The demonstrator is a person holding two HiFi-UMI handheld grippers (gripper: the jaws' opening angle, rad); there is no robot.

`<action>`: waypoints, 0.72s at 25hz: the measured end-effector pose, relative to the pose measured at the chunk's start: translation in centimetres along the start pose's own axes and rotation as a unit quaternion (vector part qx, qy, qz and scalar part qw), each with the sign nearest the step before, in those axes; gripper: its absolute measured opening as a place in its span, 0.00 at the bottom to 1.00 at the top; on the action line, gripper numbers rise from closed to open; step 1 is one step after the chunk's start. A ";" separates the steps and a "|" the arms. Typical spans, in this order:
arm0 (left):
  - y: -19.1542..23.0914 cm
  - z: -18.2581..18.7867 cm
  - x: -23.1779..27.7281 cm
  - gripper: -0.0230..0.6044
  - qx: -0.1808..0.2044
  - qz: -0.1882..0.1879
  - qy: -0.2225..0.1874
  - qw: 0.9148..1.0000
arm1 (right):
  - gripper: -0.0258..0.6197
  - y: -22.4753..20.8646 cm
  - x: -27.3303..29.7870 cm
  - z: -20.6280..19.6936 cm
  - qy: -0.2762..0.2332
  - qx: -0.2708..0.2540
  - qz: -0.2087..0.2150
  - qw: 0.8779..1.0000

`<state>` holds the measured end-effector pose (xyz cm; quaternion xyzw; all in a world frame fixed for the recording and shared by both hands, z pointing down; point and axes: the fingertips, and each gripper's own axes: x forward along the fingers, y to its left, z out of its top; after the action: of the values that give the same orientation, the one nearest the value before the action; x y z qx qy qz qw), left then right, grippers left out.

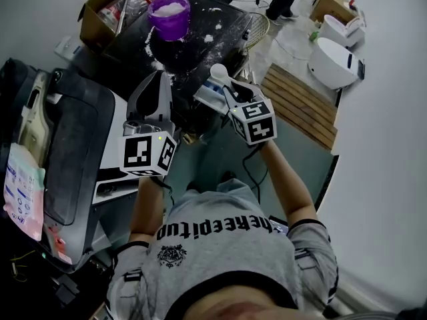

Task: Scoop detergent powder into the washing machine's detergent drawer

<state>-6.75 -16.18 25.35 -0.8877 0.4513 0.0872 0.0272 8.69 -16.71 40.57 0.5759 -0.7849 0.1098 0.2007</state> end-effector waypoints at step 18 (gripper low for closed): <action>-0.2 0.7 -1.5 0.04 -0.008 -0.025 -0.007 1.000 | 0.14 0.7 -6.7 5.5 -0.130 0.052 -0.059 0.988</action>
<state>-7.54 -14.72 24.89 -0.8984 0.4278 0.0962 0.0259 8.71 -13.00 32.73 0.6403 -0.7622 0.0624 0.0727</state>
